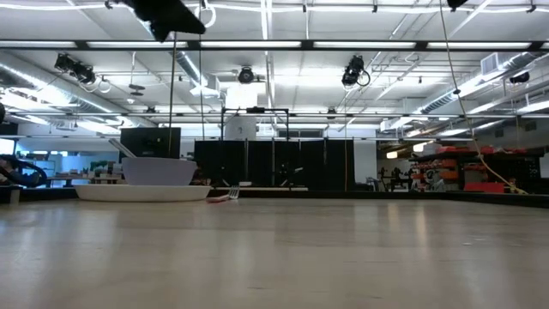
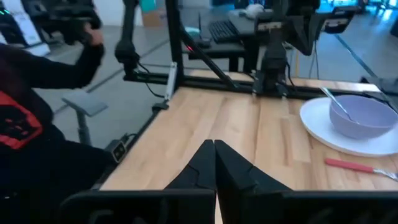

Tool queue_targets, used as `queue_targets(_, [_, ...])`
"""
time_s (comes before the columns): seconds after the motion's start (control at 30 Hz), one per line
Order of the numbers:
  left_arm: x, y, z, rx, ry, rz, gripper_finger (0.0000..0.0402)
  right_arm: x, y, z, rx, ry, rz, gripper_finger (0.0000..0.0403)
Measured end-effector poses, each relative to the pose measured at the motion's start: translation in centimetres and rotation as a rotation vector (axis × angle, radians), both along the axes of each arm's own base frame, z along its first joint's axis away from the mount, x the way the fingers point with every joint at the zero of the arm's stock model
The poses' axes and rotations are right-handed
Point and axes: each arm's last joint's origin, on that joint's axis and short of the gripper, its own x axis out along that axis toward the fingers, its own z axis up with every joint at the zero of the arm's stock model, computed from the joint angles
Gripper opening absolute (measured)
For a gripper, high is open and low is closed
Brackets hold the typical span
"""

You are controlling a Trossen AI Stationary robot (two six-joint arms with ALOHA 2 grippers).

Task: Set table place
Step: Place the red object next to the white plate, then return to Home Position

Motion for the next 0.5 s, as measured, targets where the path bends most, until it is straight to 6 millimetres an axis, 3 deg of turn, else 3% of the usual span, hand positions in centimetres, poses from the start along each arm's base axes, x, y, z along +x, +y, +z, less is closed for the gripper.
queue_targets(0.5, [-9.5,-0.7,-2.3,0.041,-0.346,-0.085,0.0009,-4.3,-0.7,0.3,-0.022,-0.203,0.031,0.0003])
